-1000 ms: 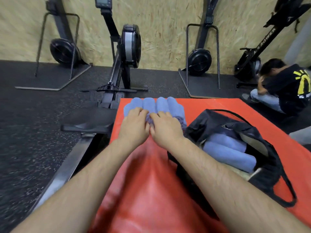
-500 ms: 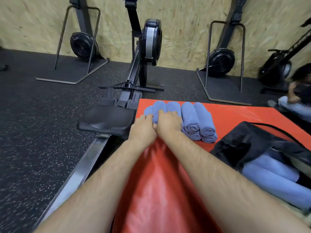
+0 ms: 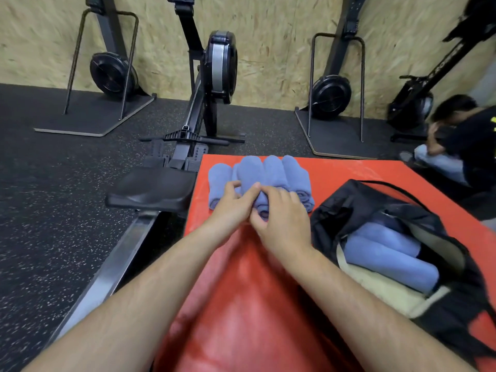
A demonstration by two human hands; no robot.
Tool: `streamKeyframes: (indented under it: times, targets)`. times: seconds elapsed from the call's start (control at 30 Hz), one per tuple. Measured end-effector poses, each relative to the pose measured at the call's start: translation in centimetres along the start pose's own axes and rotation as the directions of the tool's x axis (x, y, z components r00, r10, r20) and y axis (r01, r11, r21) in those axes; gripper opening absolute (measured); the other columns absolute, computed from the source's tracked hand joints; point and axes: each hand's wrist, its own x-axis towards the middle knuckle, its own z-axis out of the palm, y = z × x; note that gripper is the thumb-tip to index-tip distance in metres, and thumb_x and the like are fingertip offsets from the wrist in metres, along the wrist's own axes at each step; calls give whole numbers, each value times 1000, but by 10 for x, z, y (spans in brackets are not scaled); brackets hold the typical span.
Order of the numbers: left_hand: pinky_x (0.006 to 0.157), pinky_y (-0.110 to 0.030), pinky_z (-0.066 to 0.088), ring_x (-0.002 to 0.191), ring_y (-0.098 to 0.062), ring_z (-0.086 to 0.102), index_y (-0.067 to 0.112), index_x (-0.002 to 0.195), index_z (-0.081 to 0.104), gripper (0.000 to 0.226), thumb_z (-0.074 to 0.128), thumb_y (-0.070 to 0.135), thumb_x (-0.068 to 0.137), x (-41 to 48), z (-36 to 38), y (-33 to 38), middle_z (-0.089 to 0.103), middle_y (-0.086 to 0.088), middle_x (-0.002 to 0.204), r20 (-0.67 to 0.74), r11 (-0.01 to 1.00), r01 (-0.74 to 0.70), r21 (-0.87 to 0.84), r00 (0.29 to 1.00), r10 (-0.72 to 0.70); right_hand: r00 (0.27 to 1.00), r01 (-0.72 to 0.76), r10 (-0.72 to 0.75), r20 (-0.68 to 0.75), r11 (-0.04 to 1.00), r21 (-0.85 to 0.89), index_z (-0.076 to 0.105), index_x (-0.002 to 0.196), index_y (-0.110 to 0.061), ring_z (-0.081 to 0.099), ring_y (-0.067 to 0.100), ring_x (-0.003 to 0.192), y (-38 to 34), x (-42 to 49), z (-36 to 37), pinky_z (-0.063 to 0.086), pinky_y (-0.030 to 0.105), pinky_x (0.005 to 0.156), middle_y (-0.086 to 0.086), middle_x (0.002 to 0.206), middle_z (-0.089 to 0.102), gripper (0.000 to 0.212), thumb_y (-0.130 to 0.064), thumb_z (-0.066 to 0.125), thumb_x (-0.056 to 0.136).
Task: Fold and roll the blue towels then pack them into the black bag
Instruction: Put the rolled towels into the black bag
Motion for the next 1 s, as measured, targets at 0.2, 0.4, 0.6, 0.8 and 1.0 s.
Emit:
streamKeyframes:
  times: [0.2, 0.4, 0.6, 0.8, 1.0]
  targets:
    - [69, -39, 61, 98, -18, 69, 30, 123, 49, 41, 70, 27, 88, -48, 35, -4, 63, -7, 117, 242, 995, -91, -44, 965, 99, 970, 163, -153, 187, 986, -41, 66, 113, -28, 50, 23, 101, 59, -40, -78, 48, 42, 83, -4, 108, 60, 48, -54, 58, 74]
    - [78, -21, 53, 89, -8, 63, 23, 126, 53, 55, 60, 15, 72, -89, 63, -10, 65, -4, 112, 535, 894, -420, 157, 797, 280, 889, 271, -212, 405, 958, -95, 47, 140, -35, 28, 16, 144, 122, -61, -134, 22, 34, 109, -13, 148, 43, 74, -35, 62, 68]
    - [108, -16, 34, 127, 5, 44, 21, 137, 45, 63, 75, 36, 85, -103, 109, -14, 50, 13, 137, 737, 623, -732, 277, 577, 351, 818, 12, 32, 575, 997, -72, 54, 107, -27, 56, 18, 97, 179, -91, -168, 48, 38, 81, -7, 102, 50, 52, -53, 56, 62]
    - [100, -30, 41, 116, -9, 52, 23, 133, 42, 61, 73, 45, 85, -92, 177, 2, 54, 6, 126, 787, 514, -742, 430, 587, 190, 735, -194, 229, 639, 973, -126, 54, 112, -22, 59, 22, 97, 227, -105, -176, 50, 42, 83, -2, 112, 52, 50, -48, 65, 71]
    - [104, -32, 38, 126, -20, 50, 18, 137, 39, 62, 67, 43, 89, -80, 196, -31, 52, -4, 136, 796, 398, -758, 518, 597, 102, 725, -102, 226, 651, 970, -222, 45, 117, -18, 62, 31, 107, 238, -120, -149, 41, 35, 74, 8, 121, 65, 49, -48, 63, 84]
